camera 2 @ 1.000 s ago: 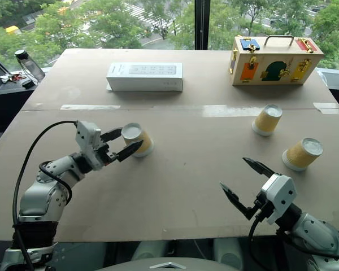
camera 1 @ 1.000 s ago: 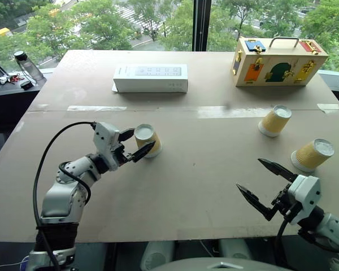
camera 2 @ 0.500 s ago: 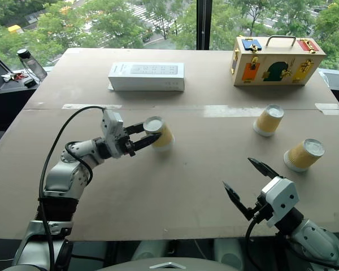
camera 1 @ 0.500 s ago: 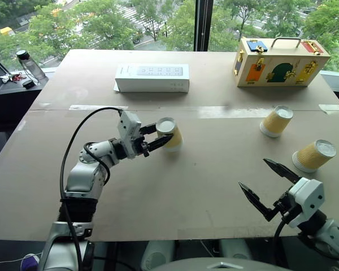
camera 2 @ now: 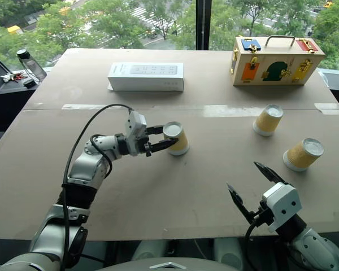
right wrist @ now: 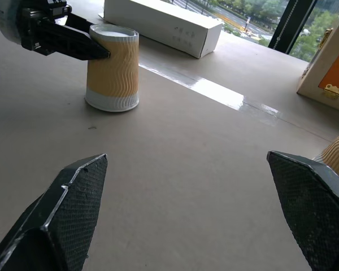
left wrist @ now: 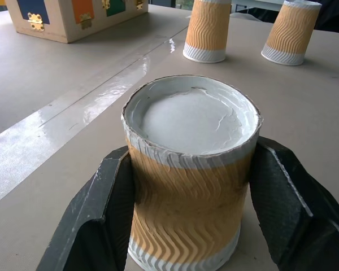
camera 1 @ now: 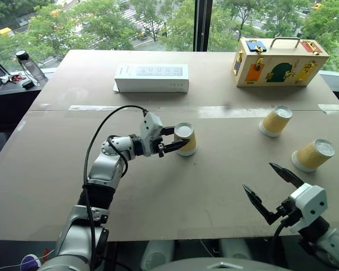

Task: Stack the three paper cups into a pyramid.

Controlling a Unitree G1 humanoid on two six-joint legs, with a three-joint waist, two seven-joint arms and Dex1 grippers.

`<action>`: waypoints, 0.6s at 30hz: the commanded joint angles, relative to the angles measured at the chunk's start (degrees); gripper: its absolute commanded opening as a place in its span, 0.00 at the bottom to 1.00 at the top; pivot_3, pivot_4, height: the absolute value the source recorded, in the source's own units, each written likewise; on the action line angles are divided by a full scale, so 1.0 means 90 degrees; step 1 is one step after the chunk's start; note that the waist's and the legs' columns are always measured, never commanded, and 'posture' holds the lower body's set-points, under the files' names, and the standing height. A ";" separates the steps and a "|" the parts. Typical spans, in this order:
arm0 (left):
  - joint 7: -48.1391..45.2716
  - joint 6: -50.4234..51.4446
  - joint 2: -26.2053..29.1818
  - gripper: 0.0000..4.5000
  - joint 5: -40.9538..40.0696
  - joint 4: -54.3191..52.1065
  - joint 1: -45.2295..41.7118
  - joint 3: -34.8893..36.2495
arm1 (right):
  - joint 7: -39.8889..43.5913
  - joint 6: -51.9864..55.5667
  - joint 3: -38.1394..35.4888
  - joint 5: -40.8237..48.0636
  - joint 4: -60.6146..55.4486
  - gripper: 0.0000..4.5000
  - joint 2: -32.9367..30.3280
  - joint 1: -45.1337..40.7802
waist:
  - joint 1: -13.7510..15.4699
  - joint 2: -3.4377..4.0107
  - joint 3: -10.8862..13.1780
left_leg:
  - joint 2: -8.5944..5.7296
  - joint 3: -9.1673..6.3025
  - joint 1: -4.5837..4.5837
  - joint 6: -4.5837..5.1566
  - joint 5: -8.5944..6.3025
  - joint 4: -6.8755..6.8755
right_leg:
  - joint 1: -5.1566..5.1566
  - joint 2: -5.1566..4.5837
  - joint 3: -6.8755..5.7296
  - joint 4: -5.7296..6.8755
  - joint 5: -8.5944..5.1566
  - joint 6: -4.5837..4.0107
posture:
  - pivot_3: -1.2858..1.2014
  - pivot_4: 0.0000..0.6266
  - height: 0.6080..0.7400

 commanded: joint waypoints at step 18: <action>-0.0715 0.1904 0.1225 0.99 -0.2596 -0.2976 0.1510 0.1695 | -0.2126 0.2113 -0.1286 -0.0526 -0.0648 1.00 0.0480 -0.1630 | 0.0010 0.0003 0.0001 | 0.0001 -0.0007 -0.0011 -0.0001 0.0000 0.0000 | -0.0008 -0.0024 -0.0008 0.0001 -0.0007 -0.0016 | 0.52 0.24 1.00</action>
